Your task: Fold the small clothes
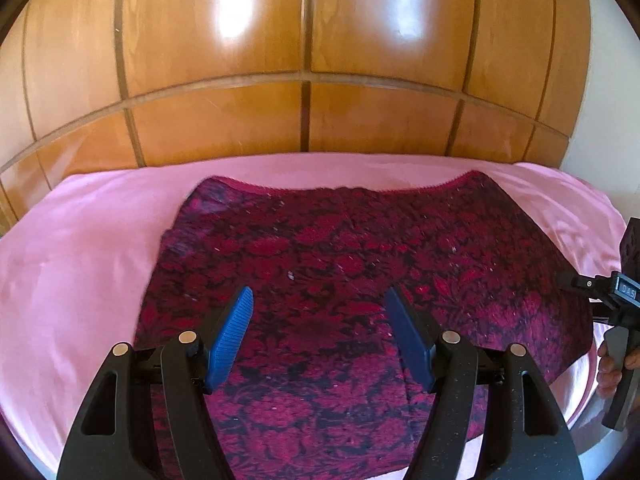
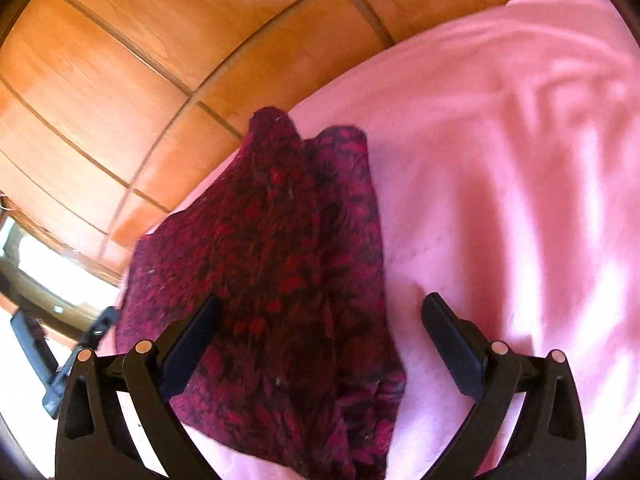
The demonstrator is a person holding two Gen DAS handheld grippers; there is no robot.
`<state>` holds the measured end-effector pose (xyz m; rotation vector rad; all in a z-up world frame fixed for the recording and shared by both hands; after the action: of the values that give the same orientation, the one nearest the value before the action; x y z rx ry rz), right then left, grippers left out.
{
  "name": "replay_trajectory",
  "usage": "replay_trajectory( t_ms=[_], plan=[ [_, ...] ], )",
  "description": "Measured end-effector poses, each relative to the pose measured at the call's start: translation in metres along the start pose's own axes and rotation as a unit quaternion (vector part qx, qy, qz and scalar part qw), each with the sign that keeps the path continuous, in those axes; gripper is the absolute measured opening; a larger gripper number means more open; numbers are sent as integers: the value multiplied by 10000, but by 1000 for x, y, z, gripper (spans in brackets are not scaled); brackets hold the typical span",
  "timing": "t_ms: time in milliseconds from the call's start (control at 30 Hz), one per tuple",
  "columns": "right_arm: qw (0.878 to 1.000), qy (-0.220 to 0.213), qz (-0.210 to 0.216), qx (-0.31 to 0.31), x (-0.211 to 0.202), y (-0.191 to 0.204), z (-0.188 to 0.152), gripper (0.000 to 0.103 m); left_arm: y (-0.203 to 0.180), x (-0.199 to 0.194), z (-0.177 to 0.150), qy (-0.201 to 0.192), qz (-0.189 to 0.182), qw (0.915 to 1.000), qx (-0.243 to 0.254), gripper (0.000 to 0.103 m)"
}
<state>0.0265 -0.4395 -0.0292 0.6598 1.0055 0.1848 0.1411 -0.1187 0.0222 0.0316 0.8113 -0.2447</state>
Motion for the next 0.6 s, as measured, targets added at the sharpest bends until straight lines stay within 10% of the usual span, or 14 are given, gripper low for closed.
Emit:
replay_trajectory(
  t_ms=[200, 600],
  plan=[
    [9994, 74, 349, 34, -3, -3, -9, 96, -4, 18, -5, 268, -154, 9995, -17, 65],
    [9969, 628, 282, -393, 2, 10, -18, 57, 2, 47, -11, 605, -376, 9972, -226, 64]
  ],
)
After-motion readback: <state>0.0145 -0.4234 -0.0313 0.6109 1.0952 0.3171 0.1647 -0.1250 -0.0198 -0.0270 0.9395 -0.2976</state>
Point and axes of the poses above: each gripper's, at about its wrist camera, not at the fingertips, and x roughly the way its jaws point, y to its left, z to its top, the point moved 2 cm from there along x, roughly the way its jaws point, and after that the axes turned 3 degrees about y, right-handed, at the moved point
